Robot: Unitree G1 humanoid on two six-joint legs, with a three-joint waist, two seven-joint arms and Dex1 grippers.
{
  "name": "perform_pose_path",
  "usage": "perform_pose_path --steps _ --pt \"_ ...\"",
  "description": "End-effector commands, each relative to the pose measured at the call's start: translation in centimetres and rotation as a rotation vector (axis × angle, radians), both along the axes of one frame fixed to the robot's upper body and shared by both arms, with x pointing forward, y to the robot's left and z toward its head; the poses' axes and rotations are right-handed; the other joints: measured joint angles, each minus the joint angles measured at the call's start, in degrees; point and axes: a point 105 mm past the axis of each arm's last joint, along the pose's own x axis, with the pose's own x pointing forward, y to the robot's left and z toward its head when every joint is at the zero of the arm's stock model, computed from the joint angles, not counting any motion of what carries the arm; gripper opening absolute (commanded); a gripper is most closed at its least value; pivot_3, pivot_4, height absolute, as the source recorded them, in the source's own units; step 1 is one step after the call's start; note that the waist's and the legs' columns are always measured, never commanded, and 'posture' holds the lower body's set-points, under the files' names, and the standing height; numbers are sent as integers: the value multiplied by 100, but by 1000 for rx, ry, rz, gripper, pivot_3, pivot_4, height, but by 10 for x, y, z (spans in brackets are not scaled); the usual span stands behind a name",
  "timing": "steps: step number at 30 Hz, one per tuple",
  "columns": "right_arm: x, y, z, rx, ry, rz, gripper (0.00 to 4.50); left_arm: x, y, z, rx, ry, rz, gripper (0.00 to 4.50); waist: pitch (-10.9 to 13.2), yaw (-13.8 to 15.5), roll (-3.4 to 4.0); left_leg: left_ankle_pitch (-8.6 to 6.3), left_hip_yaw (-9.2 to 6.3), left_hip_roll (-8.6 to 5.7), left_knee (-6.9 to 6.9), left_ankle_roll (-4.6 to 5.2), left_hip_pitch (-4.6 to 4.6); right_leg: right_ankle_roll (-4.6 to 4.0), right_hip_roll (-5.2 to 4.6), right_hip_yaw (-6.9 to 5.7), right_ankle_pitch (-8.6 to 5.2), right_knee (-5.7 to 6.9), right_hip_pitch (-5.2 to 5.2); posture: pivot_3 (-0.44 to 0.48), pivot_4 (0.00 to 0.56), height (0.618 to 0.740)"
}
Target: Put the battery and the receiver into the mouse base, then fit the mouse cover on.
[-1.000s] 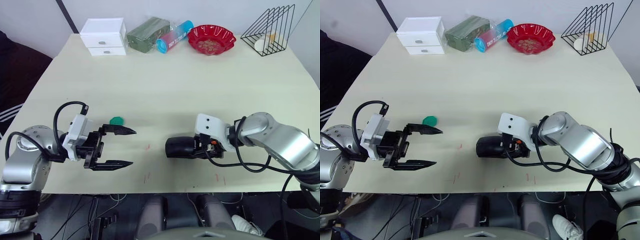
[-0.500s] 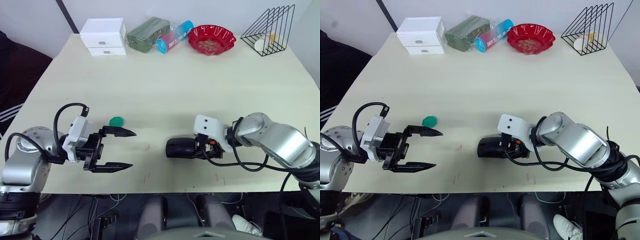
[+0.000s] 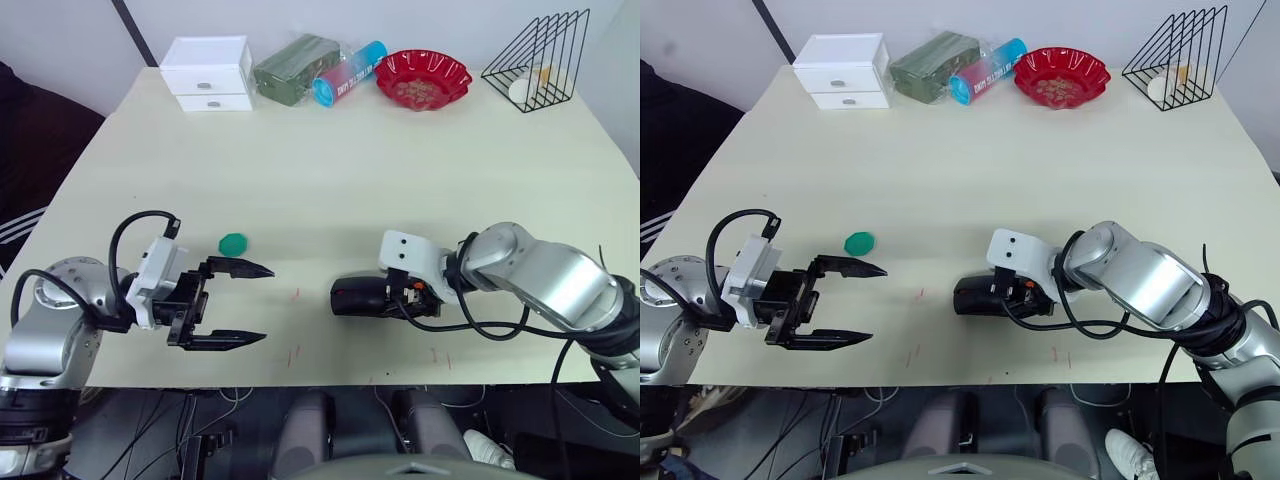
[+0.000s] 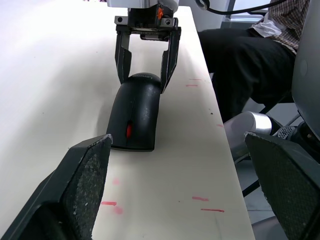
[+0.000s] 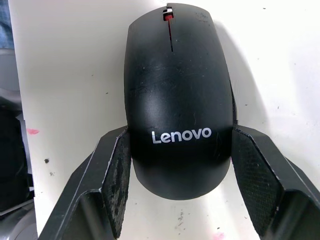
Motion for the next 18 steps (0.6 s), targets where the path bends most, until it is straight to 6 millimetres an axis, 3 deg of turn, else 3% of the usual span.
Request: perform_pose_path --steps 1,18 --pt "-1 3 4 -6 -13 20 2764 -6 -2 6 7 -32 -41 4500 0 -1 0 0 -1 0 0 0 0 0 0 0 0 0 0 0 150 740" --pt "1 4 -2 -31 -6 17 2764 -6 -2 3 1 -33 -32 4500 0 -3 0 0 -2 0 0 0 1 0 0 -1 0 1 0 0 150 740"
